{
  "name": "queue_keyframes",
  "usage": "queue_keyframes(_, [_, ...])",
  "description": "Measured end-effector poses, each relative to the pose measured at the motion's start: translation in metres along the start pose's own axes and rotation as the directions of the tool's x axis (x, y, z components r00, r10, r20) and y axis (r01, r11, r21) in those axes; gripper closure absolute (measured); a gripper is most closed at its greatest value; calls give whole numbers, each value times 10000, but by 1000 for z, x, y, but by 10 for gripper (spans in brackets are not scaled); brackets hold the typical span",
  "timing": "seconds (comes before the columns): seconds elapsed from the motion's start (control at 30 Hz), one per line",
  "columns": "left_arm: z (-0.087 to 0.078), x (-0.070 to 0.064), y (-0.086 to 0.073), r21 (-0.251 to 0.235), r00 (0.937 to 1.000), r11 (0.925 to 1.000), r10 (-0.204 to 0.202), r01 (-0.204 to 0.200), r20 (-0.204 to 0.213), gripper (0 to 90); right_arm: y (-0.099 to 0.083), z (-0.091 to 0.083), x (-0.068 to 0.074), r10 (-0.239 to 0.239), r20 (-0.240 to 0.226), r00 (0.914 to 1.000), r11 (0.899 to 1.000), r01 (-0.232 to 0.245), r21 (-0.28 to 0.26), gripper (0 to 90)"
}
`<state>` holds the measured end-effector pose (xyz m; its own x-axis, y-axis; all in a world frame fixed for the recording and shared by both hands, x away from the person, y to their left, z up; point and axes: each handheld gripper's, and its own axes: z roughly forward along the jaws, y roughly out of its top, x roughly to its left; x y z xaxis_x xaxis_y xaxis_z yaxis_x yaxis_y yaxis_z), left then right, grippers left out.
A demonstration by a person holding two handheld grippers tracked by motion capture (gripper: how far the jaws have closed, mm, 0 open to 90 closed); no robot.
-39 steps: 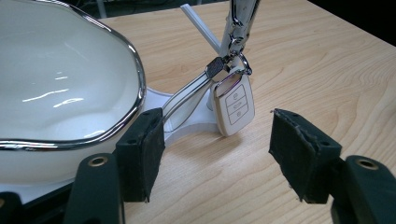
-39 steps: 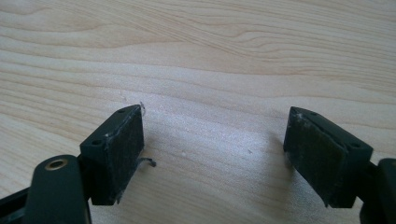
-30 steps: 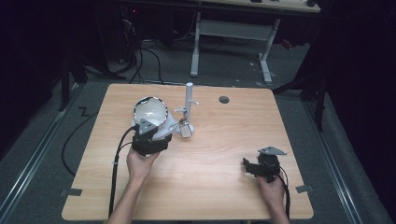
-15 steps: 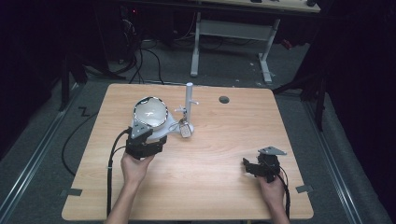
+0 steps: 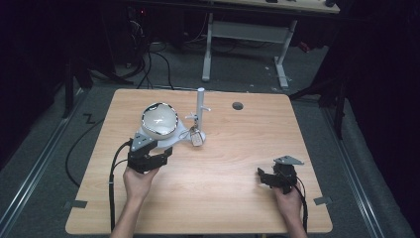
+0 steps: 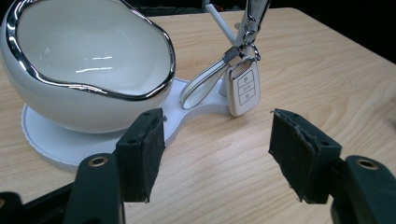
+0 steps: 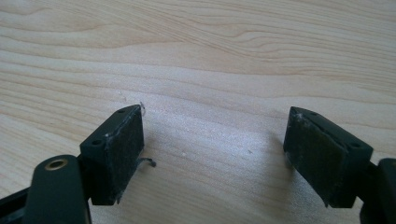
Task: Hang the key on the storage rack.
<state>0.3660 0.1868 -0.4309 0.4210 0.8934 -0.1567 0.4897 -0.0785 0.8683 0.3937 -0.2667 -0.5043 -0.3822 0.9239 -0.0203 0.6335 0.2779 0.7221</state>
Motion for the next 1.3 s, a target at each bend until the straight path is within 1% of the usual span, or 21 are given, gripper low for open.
queue_keyframes(0.23, [-4, 2, -4, 24, 10000, 10000, -27, 28, -52, 362, 0, 0, 0, -3, 2, 10000, 10000, 3, -1, 203])
queue_keyframes(0.47, [-5, 2, -11, 196, 9997, 9998, 88, -83, -240, 363, 0, 0, 0, -4, 3, 10000, 10000, 4, -1, 203])
queue_keyframes(0.73, [-6, 4, -20, 253, 9997, 9996, -102, 108, -226, 365, 0, 0, 0, -7, 1, 10000, 10000, 7, 4, 203])
queue_keyframes(1.1, [-2, 7, -34, 505, 9991, 9982, -318, 333, -293, 367, 0, 0, 0, -7, 3, 10000, 10000, 7, 2, 203])
queue_keyframes(1.3, [-1, 8, -41, 650, 9987, 9971, -368, 389, -340, 370, 0, 0, 0, -9, 7, 10000, 10000, 9, 1, 203])
